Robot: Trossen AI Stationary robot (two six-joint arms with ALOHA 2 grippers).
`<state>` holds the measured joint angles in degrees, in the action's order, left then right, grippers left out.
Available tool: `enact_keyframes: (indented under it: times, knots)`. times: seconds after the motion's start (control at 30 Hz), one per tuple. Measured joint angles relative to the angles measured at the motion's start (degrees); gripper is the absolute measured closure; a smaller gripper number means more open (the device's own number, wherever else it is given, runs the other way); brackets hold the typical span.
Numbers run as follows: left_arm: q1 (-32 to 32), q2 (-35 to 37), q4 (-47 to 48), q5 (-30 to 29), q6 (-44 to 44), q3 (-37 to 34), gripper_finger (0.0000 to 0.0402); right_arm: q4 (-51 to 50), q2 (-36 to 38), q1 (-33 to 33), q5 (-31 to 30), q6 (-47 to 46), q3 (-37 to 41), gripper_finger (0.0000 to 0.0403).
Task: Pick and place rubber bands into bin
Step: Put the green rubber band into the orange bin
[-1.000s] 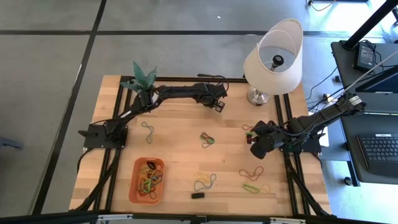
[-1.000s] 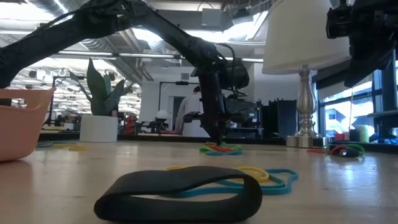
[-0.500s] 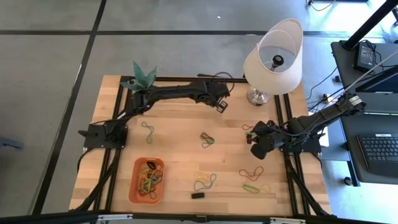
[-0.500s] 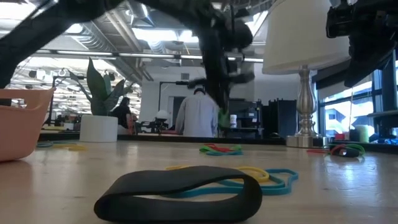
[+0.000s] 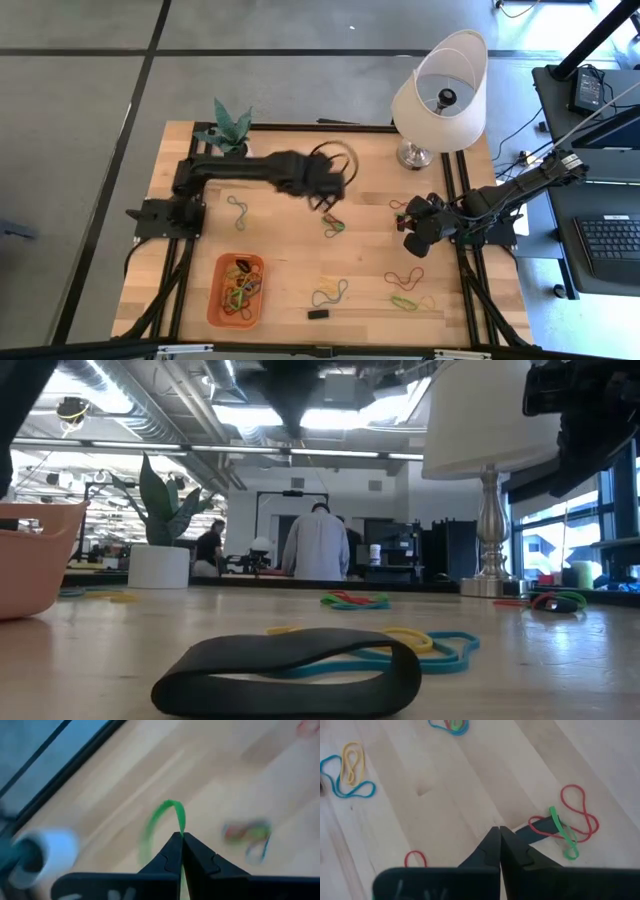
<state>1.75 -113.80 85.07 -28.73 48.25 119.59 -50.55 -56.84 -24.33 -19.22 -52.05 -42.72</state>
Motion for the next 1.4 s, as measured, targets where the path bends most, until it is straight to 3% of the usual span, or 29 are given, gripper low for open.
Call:
enact_keyframes:
  times: [0.07, 0.3, 0.53, 0.63, 0.73, 1.0, 1.23, 1.4]
  knots:
    - [2.7, 0.9, 5.5, -1.2, 6.0, 0.0, 0.0400, 0.5, 0.0, 0.0, 0.0, 1.3, 0.0, 0.0402]
    - [12.6, 8.1, 4.8, 0.9, 24.0, -11.4, 0.0400, 1.7, 0.0, 0.0, 0.0, 3.8, 0.0, 0.0402]
    - [24.3, 14.8, 2.6, 11.5, 50.4, -27.1, 0.0400, 4.0, 0.0, 0.0, 0.0, 7.4, 0.0, 0.0402]
    - [29.5, 15.7, 0.5, 17.7, 60.9, -30.5, 0.0400, 4.7, 0.0, 0.0, 0.0, 8.6, 0.0, 0.0402]
    - [33.9, 15.7, -2.3, 20.3, 67.8, -32.7, 0.0400, 4.7, 0.0, 0.0, 0.0, 9.1, 0.0, 0.0402]
    - [39.1, 15.7, -11.0, 26.9, 78.5, -42.6, 0.0400, 5.5, 0.0, 0.0, 0.0, 10.3, 0.0, 0.0402]
    - [38.5, 15.7, -18.8, 27.3, 78.9, -52.1, 0.0400, 6.3, 0.0, 0.0, 0.0, 10.6, 0.0, 0.0402]
    - [37.7, 15.7, -19.5, 28.1, 78.4, -54.0, 0.0392, 6.3, 0.0, 0.0, 0.0, 10.4, 0.0, 0.0402]
